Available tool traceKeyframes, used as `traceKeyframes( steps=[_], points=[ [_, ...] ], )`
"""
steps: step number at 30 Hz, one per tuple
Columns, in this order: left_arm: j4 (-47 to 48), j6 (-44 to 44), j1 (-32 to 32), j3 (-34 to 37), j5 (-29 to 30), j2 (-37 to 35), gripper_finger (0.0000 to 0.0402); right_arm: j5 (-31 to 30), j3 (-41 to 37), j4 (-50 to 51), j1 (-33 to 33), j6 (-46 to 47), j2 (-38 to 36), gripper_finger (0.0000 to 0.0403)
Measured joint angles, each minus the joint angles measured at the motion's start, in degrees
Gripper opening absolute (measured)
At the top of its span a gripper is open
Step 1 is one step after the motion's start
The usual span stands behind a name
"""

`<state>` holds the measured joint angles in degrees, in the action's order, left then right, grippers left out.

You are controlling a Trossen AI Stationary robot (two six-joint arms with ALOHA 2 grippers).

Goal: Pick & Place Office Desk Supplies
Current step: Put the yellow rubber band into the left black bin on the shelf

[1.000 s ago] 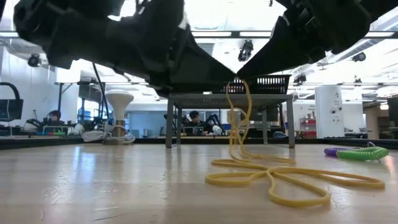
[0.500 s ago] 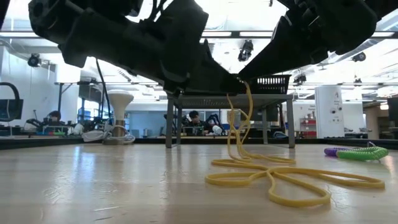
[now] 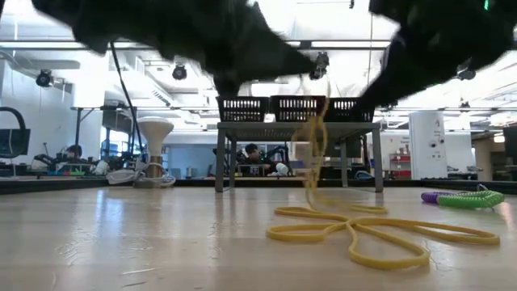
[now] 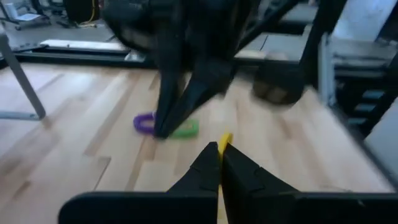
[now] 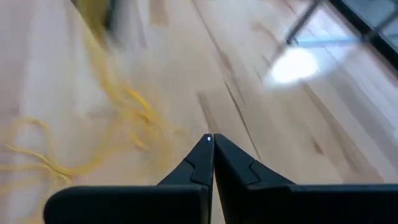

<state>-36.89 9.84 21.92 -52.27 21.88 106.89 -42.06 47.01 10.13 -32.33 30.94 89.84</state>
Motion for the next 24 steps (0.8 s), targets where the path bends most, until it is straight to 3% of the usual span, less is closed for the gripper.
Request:
traceKeyframes(
  steps=[9,16,24],
  points=[
    [17.8,-3.5,-0.3,-6.8,-0.4,-12.6,0.0004,-1.7,-4.8,0.0,0.0,5.7,4.9,0.0008],
    [23.7,-3.6,-3.4,-7.3,5.4,-13.8,0.0004,-1.9,-5.2,-0.2,0.0,7.1,5.5,0.0009],
    [27.4,-6.4,-6.9,-9.6,8.2,-15.5,0.0005,-2.0,-5.2,-0.7,0.0,7.0,5.4,0.0009]
  ],
)
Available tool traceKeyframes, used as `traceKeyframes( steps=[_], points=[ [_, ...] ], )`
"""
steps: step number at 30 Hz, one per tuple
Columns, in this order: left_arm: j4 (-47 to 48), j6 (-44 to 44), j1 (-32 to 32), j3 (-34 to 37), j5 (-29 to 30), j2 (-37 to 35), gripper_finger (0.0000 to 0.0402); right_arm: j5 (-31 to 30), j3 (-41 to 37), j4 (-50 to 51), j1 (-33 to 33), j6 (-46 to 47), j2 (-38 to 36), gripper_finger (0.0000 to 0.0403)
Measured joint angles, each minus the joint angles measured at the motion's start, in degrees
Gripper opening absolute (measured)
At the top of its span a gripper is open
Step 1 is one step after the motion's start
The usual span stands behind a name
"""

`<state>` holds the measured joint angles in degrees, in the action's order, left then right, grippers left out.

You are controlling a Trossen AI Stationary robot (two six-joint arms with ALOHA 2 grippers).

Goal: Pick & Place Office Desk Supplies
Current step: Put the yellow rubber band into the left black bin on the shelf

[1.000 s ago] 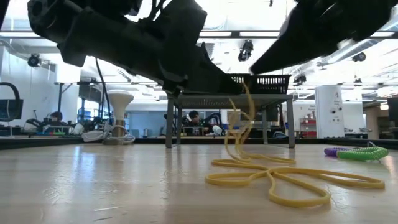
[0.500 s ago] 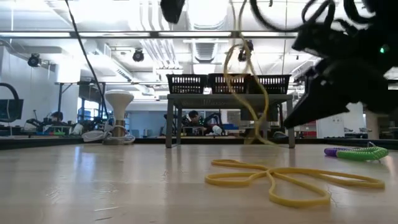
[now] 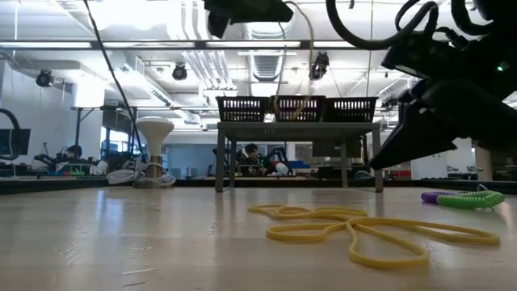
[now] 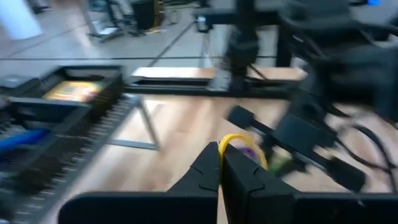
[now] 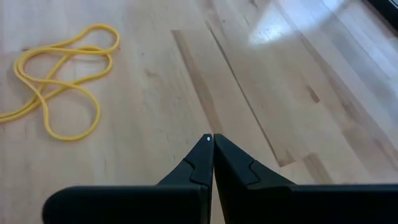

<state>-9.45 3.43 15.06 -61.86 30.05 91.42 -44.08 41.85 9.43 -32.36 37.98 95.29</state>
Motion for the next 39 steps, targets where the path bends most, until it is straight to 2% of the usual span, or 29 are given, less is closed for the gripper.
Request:
traceKeyframes(
  steps=[3,10,14,18,23,33,36,39],
  points=[
    [5.9,-0.1,-3.4,-3.8,0.5,-1.5,0.0004,-0.1,0.0,-0.6,0.0,-0.2,0.0,0.0009],
    [28.4,-2.9,-13.9,-18.3,0.6,-2.3,0.0004,-0.1,0.0,-1.4,0.0,-0.9,0.0,0.0009],
    [32.5,-4.9,-20.8,-21.3,2.6,-2.4,0.0003,-0.1,0.0,-1.5,0.0,-0.9,0.0,0.0009],
    [32.4,-5.3,-27.3,-21.2,2.3,-2.5,0.0003,-0.1,0.0,-1.6,0.0,-0.9,0.0,0.0009],
    [30.1,-4.7,-33.5,-16.3,-2.8,-2.4,0.0006,-0.1,-0.1,-1.6,0.0,-0.9,0.0,0.0009],
    [22.8,-1.3,-36.7,-7.8,-3.1,-2.4,0.0009,-0.1,-0.1,-1.7,0.0,-0.9,0.0,0.0008],
    [23.0,-1.5,-36.6,-7.3,-5.4,-2.4,0.0029,-0.1,-0.1,-1.8,0.0,-0.9,0.0,0.0008],
    [23.7,-1.5,-37.1,-7.5,-8.3,-2.4,0.0073,-0.1,-0.1,-2.0,0.0,-0.9,0.0,0.0008]
  ],
)
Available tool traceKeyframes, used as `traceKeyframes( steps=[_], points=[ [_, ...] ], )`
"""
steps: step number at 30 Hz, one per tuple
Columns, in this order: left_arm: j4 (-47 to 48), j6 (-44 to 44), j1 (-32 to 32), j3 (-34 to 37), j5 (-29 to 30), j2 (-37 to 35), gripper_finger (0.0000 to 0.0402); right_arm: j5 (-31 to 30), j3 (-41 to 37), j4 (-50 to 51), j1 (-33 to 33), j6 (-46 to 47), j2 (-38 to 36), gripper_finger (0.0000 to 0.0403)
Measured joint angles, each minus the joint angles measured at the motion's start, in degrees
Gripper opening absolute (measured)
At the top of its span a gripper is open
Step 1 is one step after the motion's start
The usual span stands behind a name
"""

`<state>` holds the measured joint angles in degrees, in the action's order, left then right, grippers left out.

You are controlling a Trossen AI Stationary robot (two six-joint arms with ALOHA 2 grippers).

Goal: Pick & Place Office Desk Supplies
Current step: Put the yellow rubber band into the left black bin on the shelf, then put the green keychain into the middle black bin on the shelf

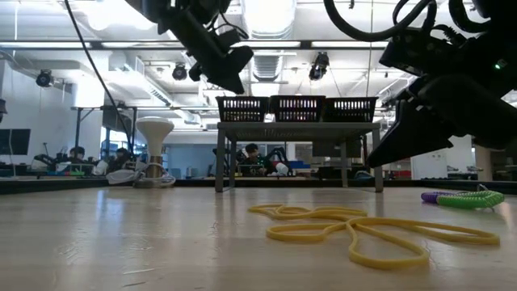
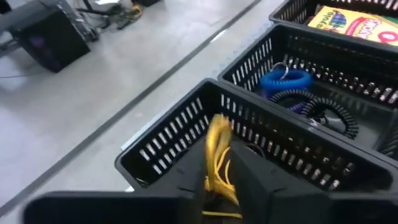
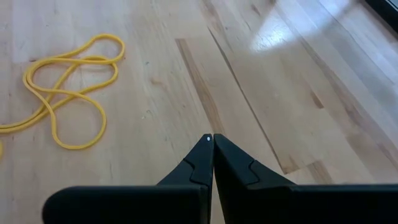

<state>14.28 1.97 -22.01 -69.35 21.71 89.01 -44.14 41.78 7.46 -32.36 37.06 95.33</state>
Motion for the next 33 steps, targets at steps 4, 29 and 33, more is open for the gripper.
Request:
traceKeyframes(
  steps=[4,29,33],
  points=[
    [4.1,1.1,-0.1,-2.3,-0.8,0.0,0.0138,0.0,0.0,-0.2,0.0,0.0,0.0,0.0008],
    [-24.4,8.1,39.7,17.3,-0.4,0.0,0.0175,-0.3,-1.3,-7.6,0.0,-1.1,0.0,0.0008],
    [-44.8,9.6,46.0,29.1,1.9,0.0,0.0175,-1.0,-1.6,-10.0,0.0,-1.4,0.0,0.0008]
  ],
)
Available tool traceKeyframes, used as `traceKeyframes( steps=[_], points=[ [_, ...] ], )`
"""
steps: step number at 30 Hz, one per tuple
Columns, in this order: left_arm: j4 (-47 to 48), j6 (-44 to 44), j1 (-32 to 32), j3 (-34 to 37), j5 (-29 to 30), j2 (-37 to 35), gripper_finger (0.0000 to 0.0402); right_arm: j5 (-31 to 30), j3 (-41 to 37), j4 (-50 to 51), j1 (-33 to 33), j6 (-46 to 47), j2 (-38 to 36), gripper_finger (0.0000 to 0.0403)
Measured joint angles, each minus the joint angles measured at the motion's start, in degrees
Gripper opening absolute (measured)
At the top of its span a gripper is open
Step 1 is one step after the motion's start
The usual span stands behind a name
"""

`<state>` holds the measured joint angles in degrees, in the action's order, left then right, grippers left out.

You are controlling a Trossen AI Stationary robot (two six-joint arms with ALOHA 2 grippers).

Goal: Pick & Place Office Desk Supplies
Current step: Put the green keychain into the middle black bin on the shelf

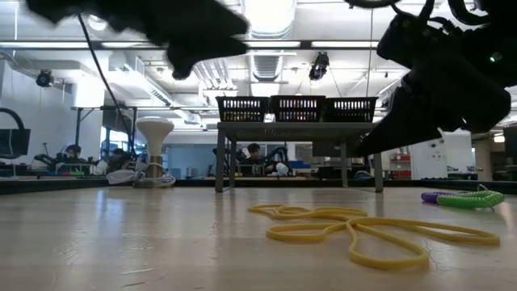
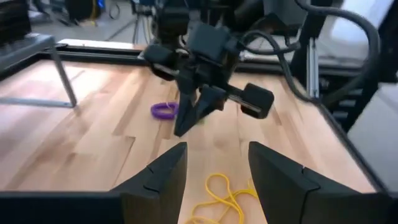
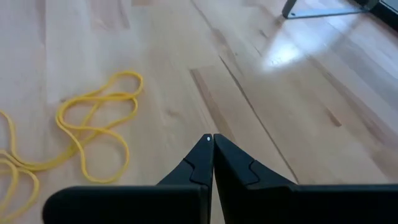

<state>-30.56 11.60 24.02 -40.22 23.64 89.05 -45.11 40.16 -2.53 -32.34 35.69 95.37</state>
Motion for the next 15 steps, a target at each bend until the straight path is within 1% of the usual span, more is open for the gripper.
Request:
traceKeyframes(
  steps=[3,5,8,10,12,15],
  points=[
    [-10.7,3.0,3.1,6.5,5.4,0.8,0.0175,-0.1,-0.1,-2.7,0.0,-2.7,0.0,0.0008],
    [-14.3,4.7,4.3,9.1,8.8,1.9,0.0175,-0.1,-0.3,-6.1,0.0,-6.0,0.0,0.0008],
    [-15.8,7.0,4.6,10.8,11.3,4.0,0.0175,-0.1,-1.1,-14.1,0.0,-11.9,0.0,0.0008],
    [-15.9,7.8,4.4,10.7,11.4,5.3,0.0175,0.1,-2.1,-20.1,0.0,-15.6,0.0,0.0009],
    [-16.1,8.0,4.3,10.0,11.5,7.1,0.0175,1.9,-2.7,-24.9,0.0,-17.0,-0.1,0.0009],
    [-16.0,8.0,4.0,9.2,11.5,9.5,0.0175,6.6,-2.9,-23.4,0.0,-16.0,-2.4,0.0012]
  ],
)
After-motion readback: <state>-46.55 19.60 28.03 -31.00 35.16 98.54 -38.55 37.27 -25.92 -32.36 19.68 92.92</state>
